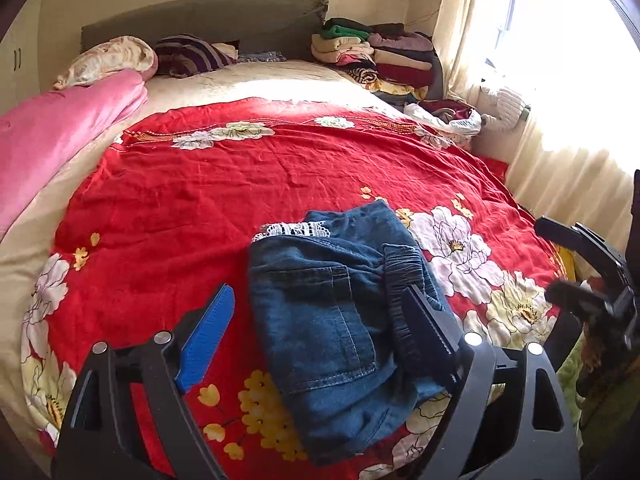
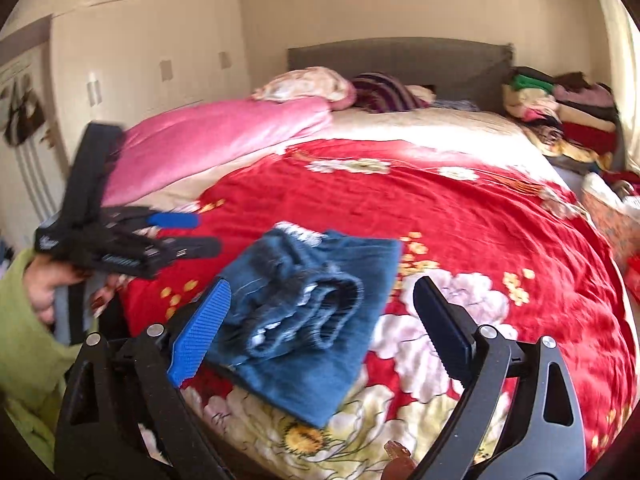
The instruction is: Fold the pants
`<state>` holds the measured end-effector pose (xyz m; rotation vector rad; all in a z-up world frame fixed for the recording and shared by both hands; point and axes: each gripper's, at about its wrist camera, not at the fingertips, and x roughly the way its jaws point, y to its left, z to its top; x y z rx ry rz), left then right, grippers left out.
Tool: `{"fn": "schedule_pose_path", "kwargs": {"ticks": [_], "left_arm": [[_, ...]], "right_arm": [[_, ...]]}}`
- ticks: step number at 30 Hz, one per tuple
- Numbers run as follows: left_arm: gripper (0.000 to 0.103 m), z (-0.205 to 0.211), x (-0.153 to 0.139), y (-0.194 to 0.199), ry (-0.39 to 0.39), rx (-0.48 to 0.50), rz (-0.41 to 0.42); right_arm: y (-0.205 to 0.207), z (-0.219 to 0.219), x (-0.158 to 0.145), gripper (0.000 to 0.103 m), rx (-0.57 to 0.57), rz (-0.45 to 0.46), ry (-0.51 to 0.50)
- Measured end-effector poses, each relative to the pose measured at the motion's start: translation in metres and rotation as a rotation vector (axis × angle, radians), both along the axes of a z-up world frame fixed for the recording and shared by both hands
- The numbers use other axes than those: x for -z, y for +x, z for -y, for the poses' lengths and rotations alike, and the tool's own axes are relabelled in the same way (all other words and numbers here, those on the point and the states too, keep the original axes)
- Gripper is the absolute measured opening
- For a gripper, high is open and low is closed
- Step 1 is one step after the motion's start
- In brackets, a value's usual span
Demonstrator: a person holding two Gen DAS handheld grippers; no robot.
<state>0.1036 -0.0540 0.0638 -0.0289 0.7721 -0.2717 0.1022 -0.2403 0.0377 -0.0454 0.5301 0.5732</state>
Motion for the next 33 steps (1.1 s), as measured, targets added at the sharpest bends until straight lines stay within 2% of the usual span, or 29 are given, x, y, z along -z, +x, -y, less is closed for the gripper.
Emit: {"fn": "schedule_pose_path", "kwargs": {"ticks": [1, 7, 15, 20, 25, 28, 30, 32, 33], "left_arm": [[0.095, -0.001, 0.0, 0.0, 0.002, -0.003, 0.002], [0.095, -0.004, 0.007, 0.002, 0.001, -0.017, -0.005], [0.095, -0.016, 0.04, 0.017, -0.047, -0.068, -0.084], [0.095, -0.022, 0.065, 0.027, -0.132, -0.076, -0.157], [0.095, -0.02, 0.082, 0.036, -0.165, -0.084, -0.189], [0.094, -0.018, 0.088, 0.041, -0.168, -0.082, -0.19], [0.092, -0.016, 0.091, 0.043, -0.166, -0.08, -0.187], [0.085, -0.016, 0.092, 0.044, -0.17, -0.087, -0.186], [0.079, -0.014, 0.092, 0.045, -0.167, -0.087, -0.183]], "right_arm": [[0.003, 0.003, 0.001, 0.087, 0.016, -0.008, 0.003], [0.018, 0.011, 0.011, 0.087, 0.1, -0.054, -0.017], [0.046, 0.007, 0.046, 0.087, 0.13, -0.224, -0.036], [0.064, 0.003, 0.067, 0.072, 0.102, -0.327, -0.007], [0.086, 0.002, 0.087, 0.054, 0.103, -0.422, 0.052], [0.097, -0.001, 0.1, 0.051, 0.074, -0.49, 0.104], [0.101, -0.006, 0.105, 0.051, 0.054, -0.499, 0.112], [0.105, -0.007, 0.107, 0.051, 0.042, -0.502, 0.12], [0.105, -0.008, 0.107, 0.047, 0.035, -0.498, 0.129]]}}
